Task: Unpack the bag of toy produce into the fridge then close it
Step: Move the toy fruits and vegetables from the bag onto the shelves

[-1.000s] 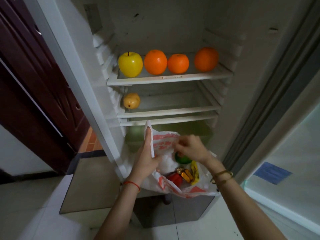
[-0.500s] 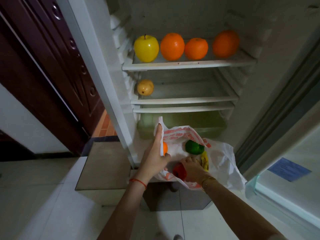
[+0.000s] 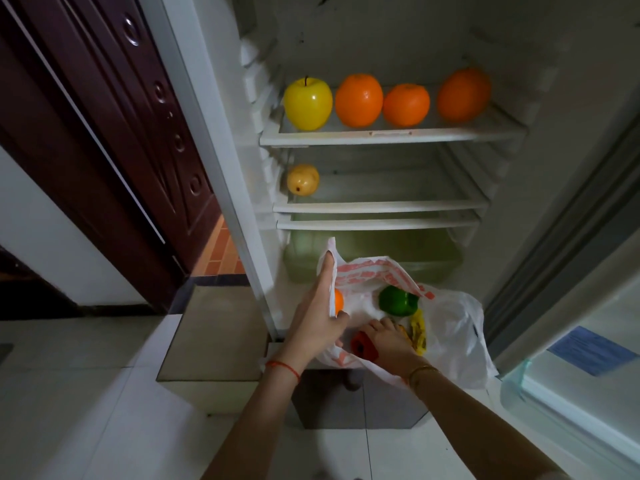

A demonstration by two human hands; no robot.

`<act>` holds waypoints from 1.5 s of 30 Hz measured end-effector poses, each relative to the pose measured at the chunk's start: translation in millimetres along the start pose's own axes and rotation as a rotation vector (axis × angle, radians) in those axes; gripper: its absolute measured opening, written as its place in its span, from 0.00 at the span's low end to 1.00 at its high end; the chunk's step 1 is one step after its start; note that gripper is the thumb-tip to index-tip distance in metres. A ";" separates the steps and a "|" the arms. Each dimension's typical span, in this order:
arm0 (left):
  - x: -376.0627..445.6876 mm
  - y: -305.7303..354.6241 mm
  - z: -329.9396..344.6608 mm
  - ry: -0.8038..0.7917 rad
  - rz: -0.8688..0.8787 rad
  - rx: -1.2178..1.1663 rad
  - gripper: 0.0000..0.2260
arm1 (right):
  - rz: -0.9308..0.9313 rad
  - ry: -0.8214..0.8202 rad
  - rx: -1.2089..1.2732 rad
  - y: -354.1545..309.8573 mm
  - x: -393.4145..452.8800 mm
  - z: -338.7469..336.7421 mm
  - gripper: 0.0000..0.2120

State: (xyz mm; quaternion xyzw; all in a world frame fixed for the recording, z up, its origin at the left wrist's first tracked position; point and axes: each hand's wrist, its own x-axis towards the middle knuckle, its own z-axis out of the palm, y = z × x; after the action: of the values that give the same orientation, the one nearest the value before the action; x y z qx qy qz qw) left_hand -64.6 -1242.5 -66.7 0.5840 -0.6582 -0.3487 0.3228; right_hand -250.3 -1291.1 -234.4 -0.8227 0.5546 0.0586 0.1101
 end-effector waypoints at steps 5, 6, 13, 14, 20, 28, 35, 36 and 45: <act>6.5 -1.5 -4.6 -0.002 0.016 -0.065 0.47 | 0.129 0.118 0.671 -6.6 -3.7 -39.8 0.30; 8.2 -1.9 -6.3 -0.008 0.008 -0.075 0.47 | 0.115 0.143 0.802 -7.2 -4.4 -52.6 0.26; 23.8 -1.8 -14.3 -0.058 -0.002 -0.122 0.48 | 0.034 0.240 1.114 5.0 -12.6 -132.1 0.22; 25.4 -3.7 -14.8 -0.057 -0.010 -0.129 0.49 | 0.019 0.251 1.142 5.1 -14.3 -142.0 0.22; 35.1 -7.4 -13.8 -0.070 0.011 -0.156 0.49 | -0.013 0.555 1.374 -8.8 -4.1 -207.7 0.22; 41.1 -7.8 -13.2 -0.065 -0.012 -0.165 0.48 | 0.089 0.674 1.166 -24.2 61.8 -269.8 0.31; 44.2 -12.4 -11.2 -0.059 -0.042 -0.148 0.47 | 0.164 0.612 1.143 -30.5 100.1 -261.8 0.32; 43.5 -12.0 -11.4 -0.059 -0.047 -0.153 0.47 | 0.172 0.605 1.145 -30.8 102.4 -258.6 0.32; 39.4 -7.8 -12.3 -0.059 -0.040 -0.169 0.47 | 0.222 0.579 1.140 -27.5 98.1 -248.6 0.38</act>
State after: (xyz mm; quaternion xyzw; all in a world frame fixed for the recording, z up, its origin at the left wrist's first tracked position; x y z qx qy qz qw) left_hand -54.5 -1283.3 -65.8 0.5571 -0.6240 -0.4264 0.3442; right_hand -194.2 -1430.7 -11.8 -0.5555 0.5879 -0.4581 0.3688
